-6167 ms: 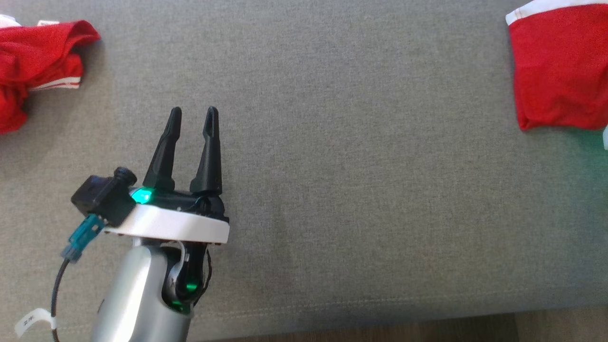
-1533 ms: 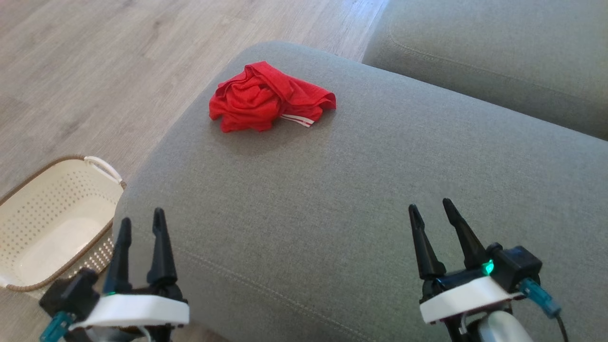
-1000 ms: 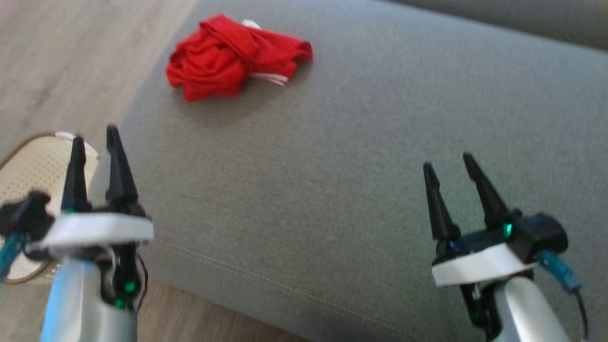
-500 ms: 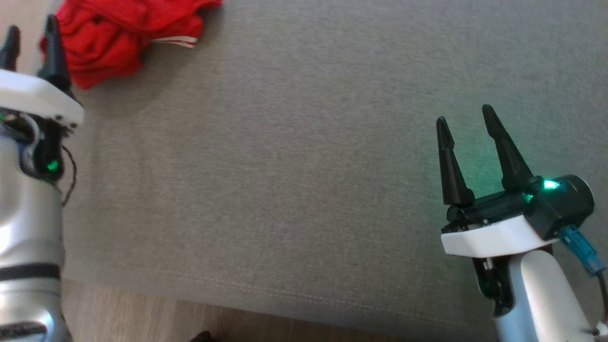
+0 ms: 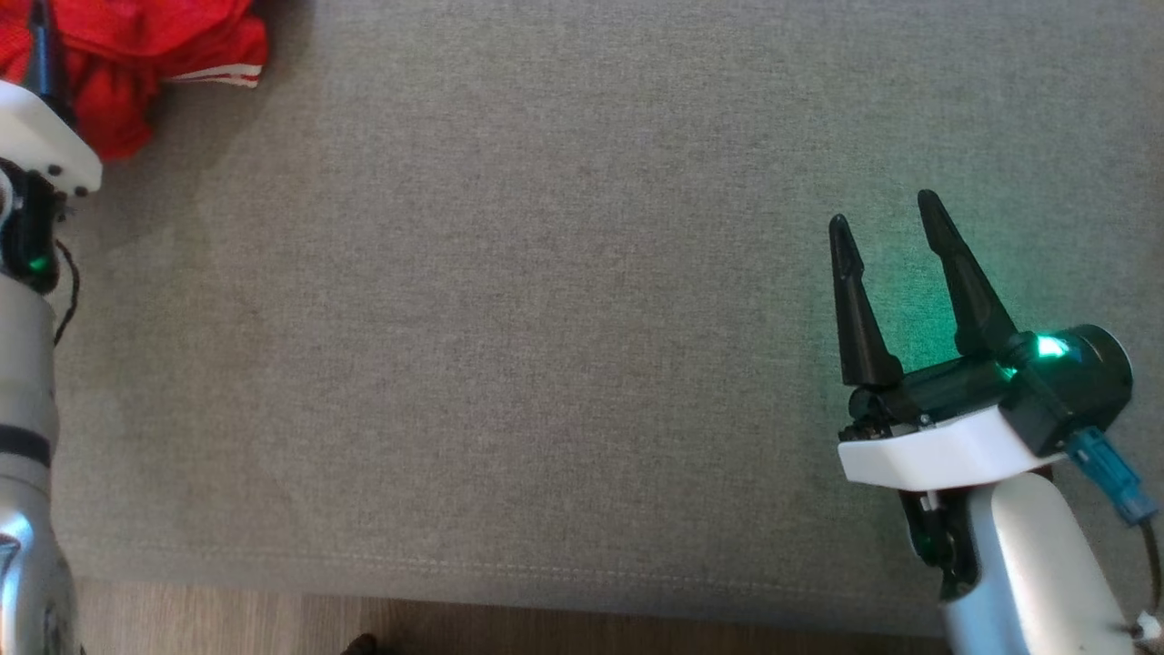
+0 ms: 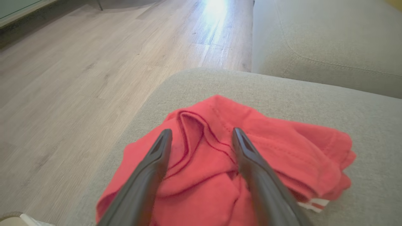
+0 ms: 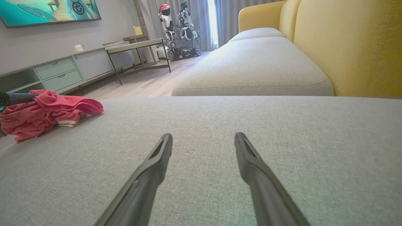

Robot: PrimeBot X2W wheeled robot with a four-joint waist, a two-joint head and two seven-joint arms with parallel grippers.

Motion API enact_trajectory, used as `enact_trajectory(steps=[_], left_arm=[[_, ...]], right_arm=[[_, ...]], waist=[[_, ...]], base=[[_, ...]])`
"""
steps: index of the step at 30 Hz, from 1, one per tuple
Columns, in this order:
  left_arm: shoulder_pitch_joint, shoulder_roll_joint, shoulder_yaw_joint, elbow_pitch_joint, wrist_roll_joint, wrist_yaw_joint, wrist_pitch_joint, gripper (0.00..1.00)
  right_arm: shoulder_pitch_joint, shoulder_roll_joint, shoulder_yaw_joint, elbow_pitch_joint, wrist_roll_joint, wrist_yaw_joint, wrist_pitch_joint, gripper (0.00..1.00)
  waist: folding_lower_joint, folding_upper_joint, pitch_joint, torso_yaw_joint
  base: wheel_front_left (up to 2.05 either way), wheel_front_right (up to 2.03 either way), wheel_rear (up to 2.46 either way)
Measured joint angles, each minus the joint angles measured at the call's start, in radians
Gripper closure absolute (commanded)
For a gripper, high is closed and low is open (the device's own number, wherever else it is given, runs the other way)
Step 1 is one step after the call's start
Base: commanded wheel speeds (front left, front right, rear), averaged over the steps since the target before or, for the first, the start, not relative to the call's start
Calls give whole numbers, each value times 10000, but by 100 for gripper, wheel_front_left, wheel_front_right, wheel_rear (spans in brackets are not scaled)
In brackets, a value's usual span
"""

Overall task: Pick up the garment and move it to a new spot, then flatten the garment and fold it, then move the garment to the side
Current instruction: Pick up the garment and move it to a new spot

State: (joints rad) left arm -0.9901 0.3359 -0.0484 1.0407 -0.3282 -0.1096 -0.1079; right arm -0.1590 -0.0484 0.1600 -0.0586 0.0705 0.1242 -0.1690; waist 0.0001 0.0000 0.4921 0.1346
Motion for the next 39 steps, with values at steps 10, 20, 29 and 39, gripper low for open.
enact_trajectory(steps=[10,20,29,39], left_arm=[[-467,2,274,677,-322,-46,-1252,100],[-348,84,1308,-2127,-616,-48,-1465,100],[707,-86,1386,-4704,-430,-42,-1358,100],[1373,-1074,571,-7476,-614,228,-82,100]], right_arm=[[-199,0,23,355,153,0,-174,0],[-155,-2,213,930,573,0,-453,0],[114,-2,320,1369,1135,0,-702,0],[280,0,362,1429,1402,0,-794,0]], waist=[[0,0,-187,-63],[0,0,-1238,23],[-1,0,-2610,14],[-1,1,-2964,-705]], base=[[0,0,0],[0,0,0],[0,0,0],[0,0,0]])
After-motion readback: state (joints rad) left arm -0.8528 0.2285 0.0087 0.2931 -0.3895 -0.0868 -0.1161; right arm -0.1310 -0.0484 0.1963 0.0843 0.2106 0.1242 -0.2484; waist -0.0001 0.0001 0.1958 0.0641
